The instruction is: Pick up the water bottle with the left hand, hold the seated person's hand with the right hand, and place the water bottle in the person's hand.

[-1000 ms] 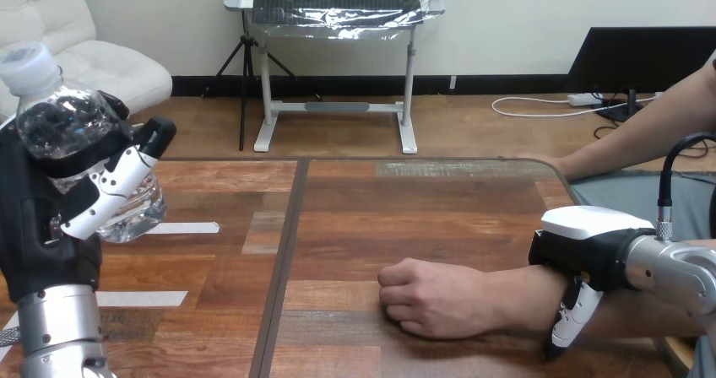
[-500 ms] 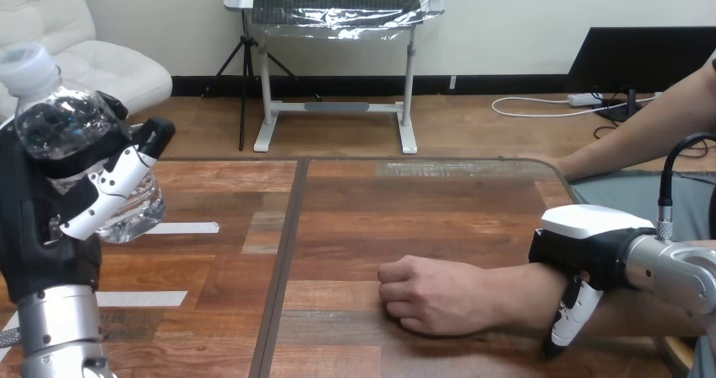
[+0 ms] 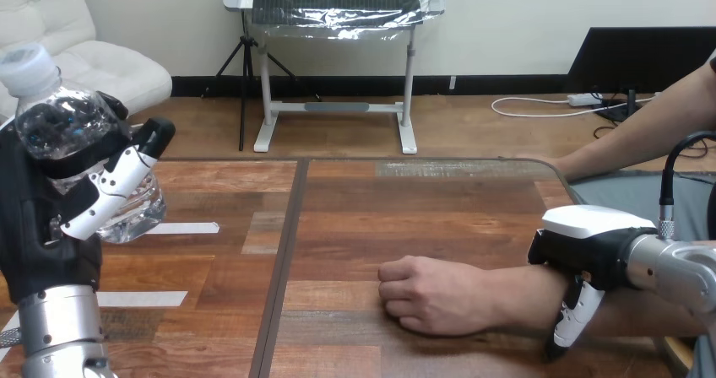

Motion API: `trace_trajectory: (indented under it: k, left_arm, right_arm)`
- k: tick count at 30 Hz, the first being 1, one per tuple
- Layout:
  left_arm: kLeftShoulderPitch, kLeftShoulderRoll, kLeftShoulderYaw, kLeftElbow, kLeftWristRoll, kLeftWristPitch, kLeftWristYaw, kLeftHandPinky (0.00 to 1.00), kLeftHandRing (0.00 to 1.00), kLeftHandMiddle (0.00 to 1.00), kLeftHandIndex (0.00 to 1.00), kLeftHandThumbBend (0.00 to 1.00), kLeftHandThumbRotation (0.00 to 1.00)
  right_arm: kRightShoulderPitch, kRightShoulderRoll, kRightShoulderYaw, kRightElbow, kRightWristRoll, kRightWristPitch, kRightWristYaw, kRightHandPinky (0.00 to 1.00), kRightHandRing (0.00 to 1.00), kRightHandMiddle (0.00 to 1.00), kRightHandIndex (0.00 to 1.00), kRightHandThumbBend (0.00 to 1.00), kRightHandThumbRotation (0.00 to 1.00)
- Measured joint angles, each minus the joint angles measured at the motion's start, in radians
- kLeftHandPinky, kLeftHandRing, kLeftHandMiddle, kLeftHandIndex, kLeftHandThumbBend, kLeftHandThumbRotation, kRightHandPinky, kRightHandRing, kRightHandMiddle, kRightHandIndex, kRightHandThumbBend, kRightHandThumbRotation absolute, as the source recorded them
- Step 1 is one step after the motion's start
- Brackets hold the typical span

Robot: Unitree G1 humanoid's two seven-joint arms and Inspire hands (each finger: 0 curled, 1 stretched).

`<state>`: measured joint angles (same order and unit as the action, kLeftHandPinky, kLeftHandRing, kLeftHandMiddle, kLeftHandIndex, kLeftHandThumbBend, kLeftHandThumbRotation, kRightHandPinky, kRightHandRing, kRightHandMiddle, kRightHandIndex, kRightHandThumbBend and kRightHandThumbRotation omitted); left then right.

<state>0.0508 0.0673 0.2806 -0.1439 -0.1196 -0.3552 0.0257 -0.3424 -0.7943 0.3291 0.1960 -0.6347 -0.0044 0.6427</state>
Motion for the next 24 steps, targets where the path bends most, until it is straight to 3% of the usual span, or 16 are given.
trace_trajectory:
  k: [7, 24]
  left_arm:
    - [0.000, 0.000, 0.000, 0.000, -0.001, 0.000, -0.002, 0.21, 0.26, 0.32, 0.38, 0.50, 0.00]
    - [0.000, 0.000, 0.000, 0.000, -0.005, 0.000, -0.006, 0.21, 0.26, 0.32, 0.38, 0.48, 0.00]
  right_arm:
    - [0.000, 0.000, -0.008, -0.019, 0.001, 0.031, 0.041, 0.60, 0.78, 0.80, 0.84, 1.00, 0.44]
    - [0.002, 0.001, -0.012, -0.020, 0.017, -0.012, 0.031, 0.62, 0.85, 0.88, 0.90, 1.00, 0.50]
